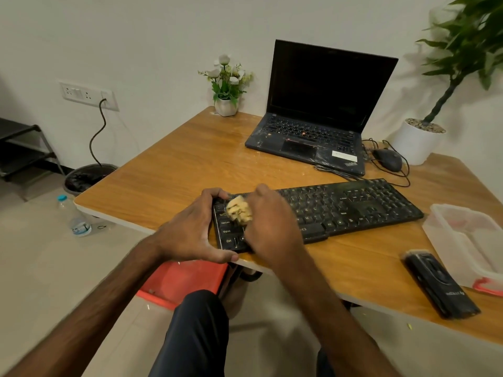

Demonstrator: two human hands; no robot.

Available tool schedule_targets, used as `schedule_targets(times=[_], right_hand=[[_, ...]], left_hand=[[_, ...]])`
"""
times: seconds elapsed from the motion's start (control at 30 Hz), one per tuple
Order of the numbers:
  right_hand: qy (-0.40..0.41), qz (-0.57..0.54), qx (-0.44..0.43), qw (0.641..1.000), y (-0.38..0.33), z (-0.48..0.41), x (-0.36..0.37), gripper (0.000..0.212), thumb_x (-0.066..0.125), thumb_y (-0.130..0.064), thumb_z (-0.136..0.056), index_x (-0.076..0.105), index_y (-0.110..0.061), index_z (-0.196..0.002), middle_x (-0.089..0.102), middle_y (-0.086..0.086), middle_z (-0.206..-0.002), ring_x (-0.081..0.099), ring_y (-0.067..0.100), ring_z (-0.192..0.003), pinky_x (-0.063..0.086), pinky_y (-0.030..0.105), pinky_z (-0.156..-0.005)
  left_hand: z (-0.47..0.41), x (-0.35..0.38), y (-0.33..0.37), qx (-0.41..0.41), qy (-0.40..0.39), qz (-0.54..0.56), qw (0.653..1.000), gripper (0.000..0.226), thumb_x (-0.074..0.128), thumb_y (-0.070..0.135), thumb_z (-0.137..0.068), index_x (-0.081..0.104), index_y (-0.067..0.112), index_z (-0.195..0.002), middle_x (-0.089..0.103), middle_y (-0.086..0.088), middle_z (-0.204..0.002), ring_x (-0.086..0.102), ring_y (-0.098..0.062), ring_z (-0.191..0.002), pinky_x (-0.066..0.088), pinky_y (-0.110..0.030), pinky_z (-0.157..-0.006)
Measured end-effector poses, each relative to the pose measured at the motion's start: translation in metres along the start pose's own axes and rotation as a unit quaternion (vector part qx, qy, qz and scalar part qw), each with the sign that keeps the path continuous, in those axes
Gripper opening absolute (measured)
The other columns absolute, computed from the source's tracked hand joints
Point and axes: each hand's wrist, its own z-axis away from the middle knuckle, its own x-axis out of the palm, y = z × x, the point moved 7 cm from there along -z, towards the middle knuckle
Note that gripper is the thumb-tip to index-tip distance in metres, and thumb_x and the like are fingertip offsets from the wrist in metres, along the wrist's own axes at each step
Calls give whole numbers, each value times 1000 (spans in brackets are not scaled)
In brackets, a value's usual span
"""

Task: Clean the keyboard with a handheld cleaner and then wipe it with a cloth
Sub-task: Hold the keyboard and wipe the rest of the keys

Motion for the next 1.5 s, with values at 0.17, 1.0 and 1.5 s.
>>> schedule_targets(times=[0.17,1.0,1.5], right_hand=[[10,53,-4,999,33,-1,-12,45,63,-18,-91,52,-19,-135,48,-2,-123,42,13,-113,40,29,-97],[4,30,11,999,39,-11,-13,48,61,-7,-90,56,-26,-134,47,-5,-118,40,9,-108,36,26,-94],[6,19,8,1000,62,-2,-16,48,63,-8,-89,55,-20,-135,44,-7,-117,36,7,-108,34,24,-97]], left_hand=[[1,-2,-3,-1,-2,19,1000,109,93,55,-55,22,31,-133,43,12,-138,49,-4,-126,47,-31,-104],[1,0,-1,-18,4,28,999,123,87,73,-48,14,33,-138,41,8,-143,45,-9,-134,43,-40,-111],[1,0,-1,-12,-1,40,999,118,91,62,-50,14,36,-136,42,12,-140,46,-4,-130,44,-33,-109]])
